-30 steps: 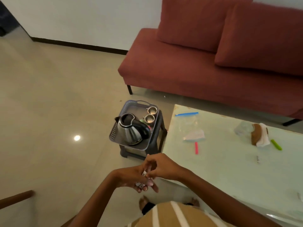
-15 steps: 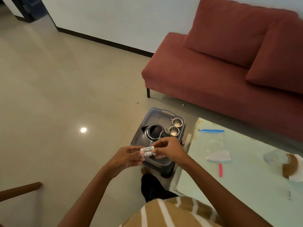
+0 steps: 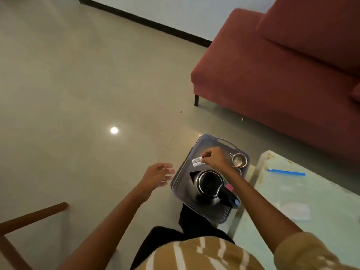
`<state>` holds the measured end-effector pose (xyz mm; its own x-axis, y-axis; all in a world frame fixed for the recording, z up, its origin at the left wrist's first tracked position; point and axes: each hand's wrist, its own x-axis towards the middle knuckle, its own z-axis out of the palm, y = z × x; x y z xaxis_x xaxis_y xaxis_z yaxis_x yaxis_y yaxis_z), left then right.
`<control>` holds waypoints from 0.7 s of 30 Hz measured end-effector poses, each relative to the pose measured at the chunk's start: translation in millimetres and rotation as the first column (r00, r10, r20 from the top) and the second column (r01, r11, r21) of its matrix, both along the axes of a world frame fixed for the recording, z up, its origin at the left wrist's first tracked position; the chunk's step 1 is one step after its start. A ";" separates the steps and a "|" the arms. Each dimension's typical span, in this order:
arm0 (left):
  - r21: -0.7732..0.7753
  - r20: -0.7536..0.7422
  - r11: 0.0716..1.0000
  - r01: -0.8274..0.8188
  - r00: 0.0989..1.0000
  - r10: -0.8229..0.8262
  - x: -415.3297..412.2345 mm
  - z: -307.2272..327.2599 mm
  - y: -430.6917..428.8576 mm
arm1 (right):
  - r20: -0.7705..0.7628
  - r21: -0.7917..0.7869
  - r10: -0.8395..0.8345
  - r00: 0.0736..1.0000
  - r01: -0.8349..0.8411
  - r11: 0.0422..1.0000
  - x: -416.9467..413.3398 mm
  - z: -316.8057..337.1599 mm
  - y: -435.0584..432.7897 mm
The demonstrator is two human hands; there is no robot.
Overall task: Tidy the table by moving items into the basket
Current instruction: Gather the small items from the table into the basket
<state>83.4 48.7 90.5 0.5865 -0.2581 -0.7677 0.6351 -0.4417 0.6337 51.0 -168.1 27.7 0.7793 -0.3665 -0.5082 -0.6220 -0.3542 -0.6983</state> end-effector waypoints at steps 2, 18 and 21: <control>0.012 -0.055 1.000 -0.004 0.998 0.004 7.9 -1.7 1.4 | -0.082 -0.063 0.078 0.994 -0.083 0.995 18.6 -25.0 3.2; 0.078 -0.117 0.994 -0.082 0.989 0.091 27.8 -50.1 24.7 | -0.530 -0.061 0.384 0.756 -0.485 0.872 77.7 -160.5 41.5; 0.094 -0.123 0.991 -0.094 0.987 0.105 24.0 -53.0 28.6 | -0.529 -0.059 0.384 0.757 -0.485 0.873 76.8 -170.9 43.0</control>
